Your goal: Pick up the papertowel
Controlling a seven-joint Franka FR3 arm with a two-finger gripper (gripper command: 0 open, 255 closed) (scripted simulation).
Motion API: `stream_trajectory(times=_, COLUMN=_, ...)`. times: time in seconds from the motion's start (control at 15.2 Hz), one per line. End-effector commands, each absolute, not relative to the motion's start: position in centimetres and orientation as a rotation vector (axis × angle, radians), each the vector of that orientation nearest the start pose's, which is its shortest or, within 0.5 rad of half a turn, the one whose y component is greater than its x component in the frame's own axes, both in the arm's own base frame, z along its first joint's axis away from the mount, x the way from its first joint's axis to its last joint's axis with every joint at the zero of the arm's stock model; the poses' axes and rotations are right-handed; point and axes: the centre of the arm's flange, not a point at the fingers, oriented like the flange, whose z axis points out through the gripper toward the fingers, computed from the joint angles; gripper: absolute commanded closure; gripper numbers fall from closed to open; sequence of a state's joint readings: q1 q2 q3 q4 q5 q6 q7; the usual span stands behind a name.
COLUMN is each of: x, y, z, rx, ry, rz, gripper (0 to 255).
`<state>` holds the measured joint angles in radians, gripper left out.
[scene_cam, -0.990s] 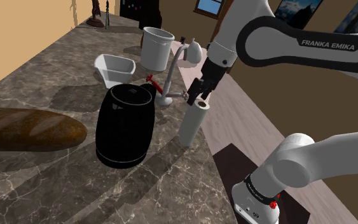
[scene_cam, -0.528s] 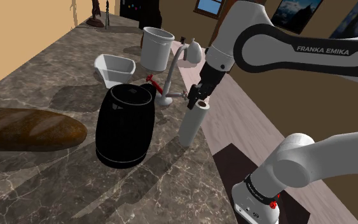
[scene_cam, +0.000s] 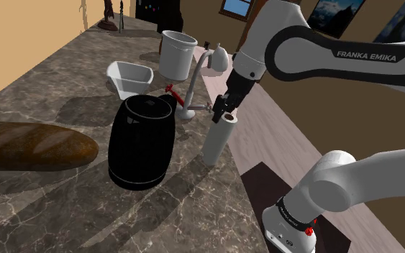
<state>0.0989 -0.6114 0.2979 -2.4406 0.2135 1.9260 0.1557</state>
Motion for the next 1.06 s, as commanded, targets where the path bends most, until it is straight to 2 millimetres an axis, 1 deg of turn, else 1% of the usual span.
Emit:
stream_trajectory(times=0.0, x=34.3, y=17.2, z=51.9, rx=-3.080, ry=-0.200, rz=-0.107, gripper=255)
stream_trajectory(times=0.86, x=34.3, y=17.2, z=58.8, rx=-3.080, ry=-0.200, rz=-0.107, gripper=255)
stream_trajectory(times=0.99, x=34.3, y=17.2, z=58.8, rx=-3.080, ry=-0.200, rz=-0.107, gripper=255)
